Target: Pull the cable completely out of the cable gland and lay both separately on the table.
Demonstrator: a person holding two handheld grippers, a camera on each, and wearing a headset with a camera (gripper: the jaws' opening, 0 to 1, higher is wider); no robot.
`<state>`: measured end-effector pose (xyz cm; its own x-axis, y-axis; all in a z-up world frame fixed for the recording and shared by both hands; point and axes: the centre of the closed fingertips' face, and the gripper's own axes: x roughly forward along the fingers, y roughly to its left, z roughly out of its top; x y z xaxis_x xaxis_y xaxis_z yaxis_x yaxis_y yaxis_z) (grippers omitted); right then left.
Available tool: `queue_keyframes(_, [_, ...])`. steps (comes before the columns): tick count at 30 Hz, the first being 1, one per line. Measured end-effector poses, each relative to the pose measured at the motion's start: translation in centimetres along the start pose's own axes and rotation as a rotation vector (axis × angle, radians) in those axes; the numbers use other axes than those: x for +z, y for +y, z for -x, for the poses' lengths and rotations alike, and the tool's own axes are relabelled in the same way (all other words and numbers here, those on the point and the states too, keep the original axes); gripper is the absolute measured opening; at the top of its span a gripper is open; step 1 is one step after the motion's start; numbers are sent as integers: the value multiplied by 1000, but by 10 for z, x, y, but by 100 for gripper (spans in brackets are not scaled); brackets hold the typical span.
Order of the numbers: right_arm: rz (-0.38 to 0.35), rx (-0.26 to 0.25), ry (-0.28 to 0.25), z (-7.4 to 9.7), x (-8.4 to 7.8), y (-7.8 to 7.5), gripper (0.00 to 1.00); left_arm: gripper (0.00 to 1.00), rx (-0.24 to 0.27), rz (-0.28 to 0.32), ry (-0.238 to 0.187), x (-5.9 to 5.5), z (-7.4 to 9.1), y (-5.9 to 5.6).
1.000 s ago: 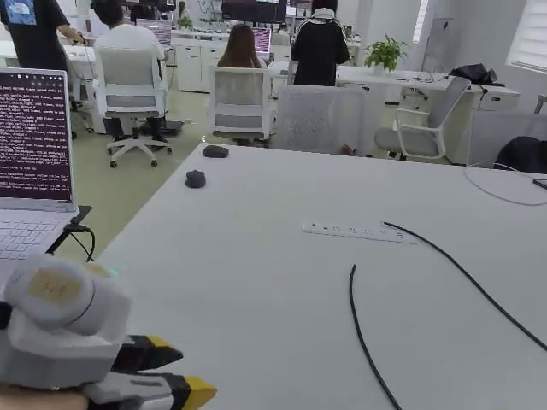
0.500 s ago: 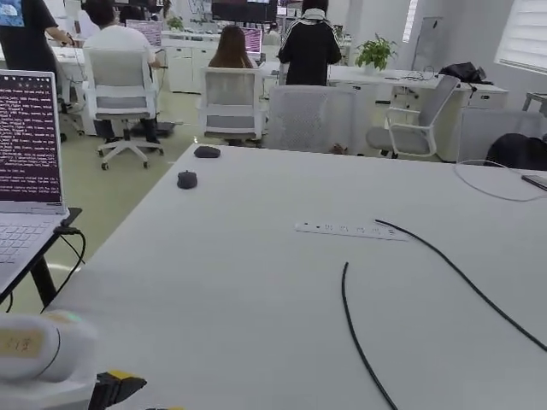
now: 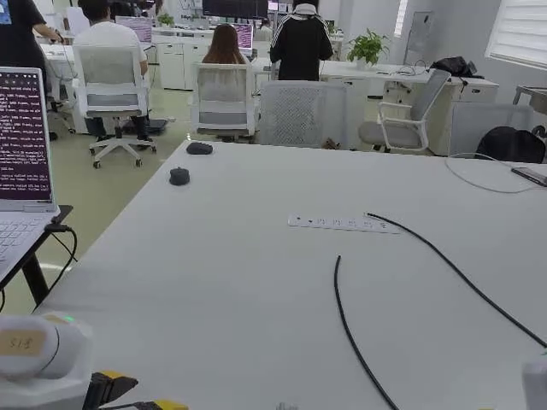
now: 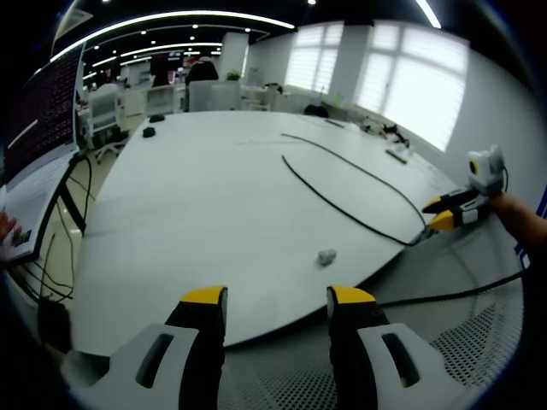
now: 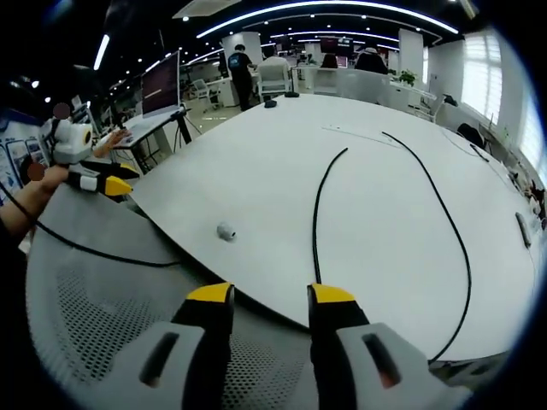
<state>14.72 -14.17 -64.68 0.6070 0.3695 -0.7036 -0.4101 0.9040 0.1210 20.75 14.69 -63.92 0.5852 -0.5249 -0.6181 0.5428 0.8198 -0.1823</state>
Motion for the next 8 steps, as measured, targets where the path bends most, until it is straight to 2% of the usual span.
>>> queue_keyframes(8, [-3, -18, 6, -1, -2, -3, 34, 47, 8, 5, 1, 0, 0, 2])
